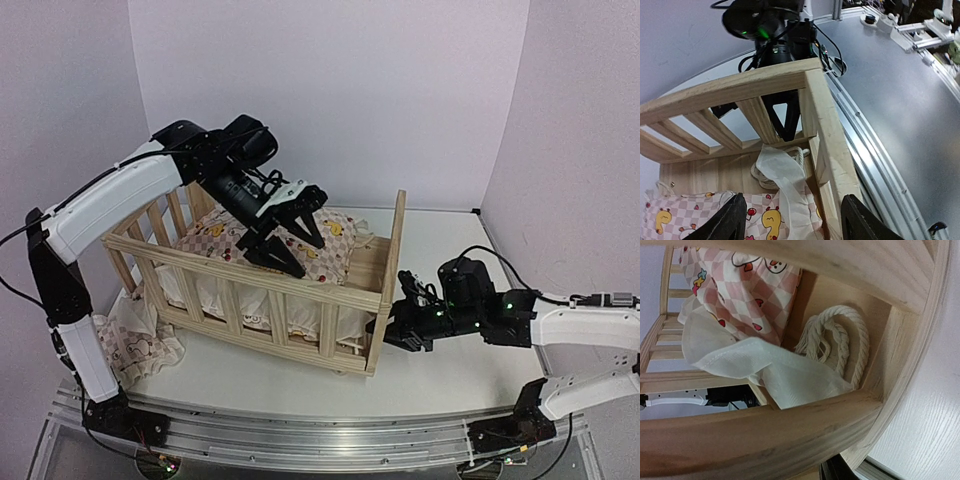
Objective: Set up the pet bed
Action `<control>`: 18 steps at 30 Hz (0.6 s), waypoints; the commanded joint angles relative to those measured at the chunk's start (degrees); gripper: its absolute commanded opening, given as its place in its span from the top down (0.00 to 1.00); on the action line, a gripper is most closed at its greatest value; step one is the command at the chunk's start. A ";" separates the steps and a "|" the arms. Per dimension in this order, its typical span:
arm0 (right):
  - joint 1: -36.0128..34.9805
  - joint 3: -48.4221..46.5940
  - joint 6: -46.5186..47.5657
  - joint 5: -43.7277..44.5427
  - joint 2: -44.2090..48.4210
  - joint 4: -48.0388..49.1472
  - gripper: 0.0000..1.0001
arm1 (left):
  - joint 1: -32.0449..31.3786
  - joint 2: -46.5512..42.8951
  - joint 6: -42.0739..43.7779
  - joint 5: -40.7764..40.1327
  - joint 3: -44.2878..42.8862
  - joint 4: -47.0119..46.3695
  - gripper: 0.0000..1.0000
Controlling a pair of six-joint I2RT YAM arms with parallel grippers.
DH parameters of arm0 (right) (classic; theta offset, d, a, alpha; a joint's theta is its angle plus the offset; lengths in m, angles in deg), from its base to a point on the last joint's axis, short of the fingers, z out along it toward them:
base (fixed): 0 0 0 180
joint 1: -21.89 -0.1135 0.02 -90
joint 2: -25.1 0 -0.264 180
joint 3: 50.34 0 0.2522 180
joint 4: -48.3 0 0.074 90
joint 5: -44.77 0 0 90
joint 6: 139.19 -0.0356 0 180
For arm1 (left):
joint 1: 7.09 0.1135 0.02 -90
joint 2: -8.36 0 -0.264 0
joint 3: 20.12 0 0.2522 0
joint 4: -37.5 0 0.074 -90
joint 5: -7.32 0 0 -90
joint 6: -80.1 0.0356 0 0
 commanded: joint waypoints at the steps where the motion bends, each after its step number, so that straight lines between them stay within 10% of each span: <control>1: -3.05 0.00 -3.00 5.97 -1.39 3.77 0.67 | 3.17 1.80 -13.84 1.06 2.46 -15.01 0.38; 8: -4.07 0.95 -3.44 10.93 -0.74 3.77 0.66 | 2.26 16.88 -16.44 -5.73 -8.77 -10.38 0.34; 18: -4.19 1.75 -3.41 11.34 -0.86 3.77 0.64 | -3.07 21.02 8.02 -6.90 -5.06 2.41 0.17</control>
